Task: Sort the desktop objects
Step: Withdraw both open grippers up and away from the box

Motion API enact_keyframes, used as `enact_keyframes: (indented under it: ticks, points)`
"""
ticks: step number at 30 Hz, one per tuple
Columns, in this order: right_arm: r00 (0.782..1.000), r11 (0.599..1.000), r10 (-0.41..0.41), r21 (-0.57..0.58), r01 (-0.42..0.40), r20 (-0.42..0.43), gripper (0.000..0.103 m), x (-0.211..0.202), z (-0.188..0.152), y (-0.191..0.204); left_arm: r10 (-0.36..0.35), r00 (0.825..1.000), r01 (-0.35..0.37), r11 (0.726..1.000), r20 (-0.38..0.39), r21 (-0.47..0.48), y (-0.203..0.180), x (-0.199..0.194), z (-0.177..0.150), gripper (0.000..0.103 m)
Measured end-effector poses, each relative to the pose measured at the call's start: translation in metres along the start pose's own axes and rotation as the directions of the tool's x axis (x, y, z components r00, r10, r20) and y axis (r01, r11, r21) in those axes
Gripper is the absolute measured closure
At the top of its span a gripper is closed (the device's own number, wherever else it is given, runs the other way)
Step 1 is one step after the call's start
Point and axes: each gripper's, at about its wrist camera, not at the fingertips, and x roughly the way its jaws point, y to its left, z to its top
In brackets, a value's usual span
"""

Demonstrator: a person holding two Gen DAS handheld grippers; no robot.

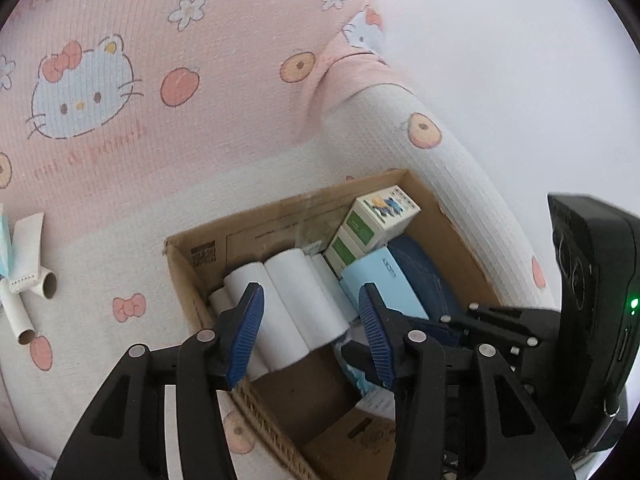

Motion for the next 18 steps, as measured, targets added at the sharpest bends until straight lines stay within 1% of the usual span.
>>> enact_keyframes:
  ticks: [3, 4, 5, 7, 10, 13, 15, 16, 18]
  points:
    - [0.998, 0.998, -0.064, -0.030, 0.064, 0.005, 0.074, -0.006, -0.009, 0.015, 0.022, 0.999, -0.023, 0.999, 0.030, 0.040, -0.003, -0.011, -0.012, 0.043]
    - [0.997, 0.997, -0.077, -0.033, 0.077, 0.004, 0.074, -0.001, -0.010, 0.021, 0.037, 0.999, -0.039, 0.998, 0.038, 0.058, -0.005, -0.014, -0.017, 0.042]
    - [0.997, 0.996, -0.082, -0.033, 0.082, -0.003, 0.074, -0.006, -0.015, 0.022, 0.051, 0.998, -0.054, 0.996, 0.044, 0.073, -0.007, -0.018, -0.021, 0.042]
    - [0.998, 0.998, -0.063, -0.015, 0.062, -0.030, 0.074, -0.006, -0.021, 0.031, 0.076, 0.995, -0.083, 0.991, 0.069, 0.100, -0.010, -0.028, -0.029, 0.041]
    - [0.998, 0.998, -0.064, 0.003, 0.064, -0.001, 0.073, -0.017, -0.032, 0.041, 0.089, 0.989, -0.100, 0.991, 0.122, 0.086, -0.009, -0.049, -0.041, 0.037]
    - [0.997, 0.997, -0.071, 0.022, 0.071, 0.002, 0.070, -0.023, -0.039, 0.051, 0.087, 0.986, -0.096, 0.994, 0.139, 0.061, -0.004, -0.064, -0.049, 0.036]
    - [0.994, 0.994, -0.111, 0.014, 0.111, 0.005, 0.066, -0.026, -0.041, 0.059, 0.075, 0.989, -0.082, 0.995, 0.126, 0.051, 0.001, -0.069, -0.052, 0.036]
    - [0.990, 0.990, -0.143, 0.007, 0.143, 0.005, 0.064, -0.027, -0.042, 0.065, 0.075, 0.989, -0.081, 0.996, 0.125, 0.042, 0.004, -0.073, -0.055, 0.036]
    - [0.984, 0.984, -0.181, -0.008, 0.181, 0.004, 0.059, -0.030, -0.043, 0.074, 0.082, 0.988, -0.087, 0.996, 0.130, 0.032, 0.010, -0.080, -0.061, 0.035]
